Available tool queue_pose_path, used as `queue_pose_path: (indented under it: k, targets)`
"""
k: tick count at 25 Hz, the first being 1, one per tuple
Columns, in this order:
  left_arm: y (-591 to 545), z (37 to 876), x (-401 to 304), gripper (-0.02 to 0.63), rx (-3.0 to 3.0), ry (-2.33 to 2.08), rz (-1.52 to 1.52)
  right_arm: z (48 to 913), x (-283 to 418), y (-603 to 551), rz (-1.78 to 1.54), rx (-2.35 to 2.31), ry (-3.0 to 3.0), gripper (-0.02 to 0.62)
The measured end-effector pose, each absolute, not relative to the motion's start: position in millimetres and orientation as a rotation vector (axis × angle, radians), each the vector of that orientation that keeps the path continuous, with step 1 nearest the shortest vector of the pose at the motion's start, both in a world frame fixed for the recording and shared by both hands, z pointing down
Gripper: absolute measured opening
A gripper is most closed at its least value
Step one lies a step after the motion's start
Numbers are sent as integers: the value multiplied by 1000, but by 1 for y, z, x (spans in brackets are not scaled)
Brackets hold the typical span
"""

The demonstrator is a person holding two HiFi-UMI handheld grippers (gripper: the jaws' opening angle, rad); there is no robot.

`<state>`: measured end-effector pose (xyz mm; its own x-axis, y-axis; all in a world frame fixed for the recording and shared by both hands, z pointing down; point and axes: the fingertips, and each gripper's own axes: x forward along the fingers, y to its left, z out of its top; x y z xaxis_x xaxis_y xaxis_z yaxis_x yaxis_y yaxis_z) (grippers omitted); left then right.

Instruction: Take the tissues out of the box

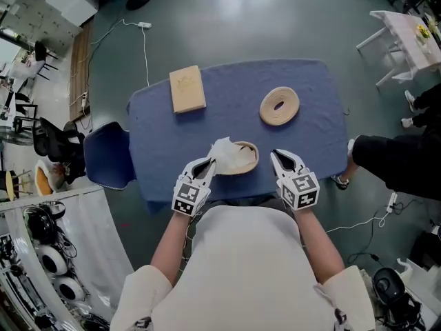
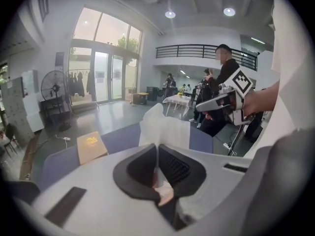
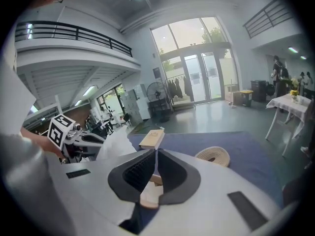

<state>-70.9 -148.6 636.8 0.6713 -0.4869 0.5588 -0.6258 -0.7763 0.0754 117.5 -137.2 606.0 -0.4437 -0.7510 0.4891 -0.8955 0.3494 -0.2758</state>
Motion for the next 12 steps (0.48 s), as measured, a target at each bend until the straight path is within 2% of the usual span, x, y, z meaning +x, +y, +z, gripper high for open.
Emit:
queue_pose_path:
  k: [12]
  targets:
    - [-163, 511, -96, 23, 2723, -1142, 488, 523, 110, -163, 531, 1442, -2506, 41]
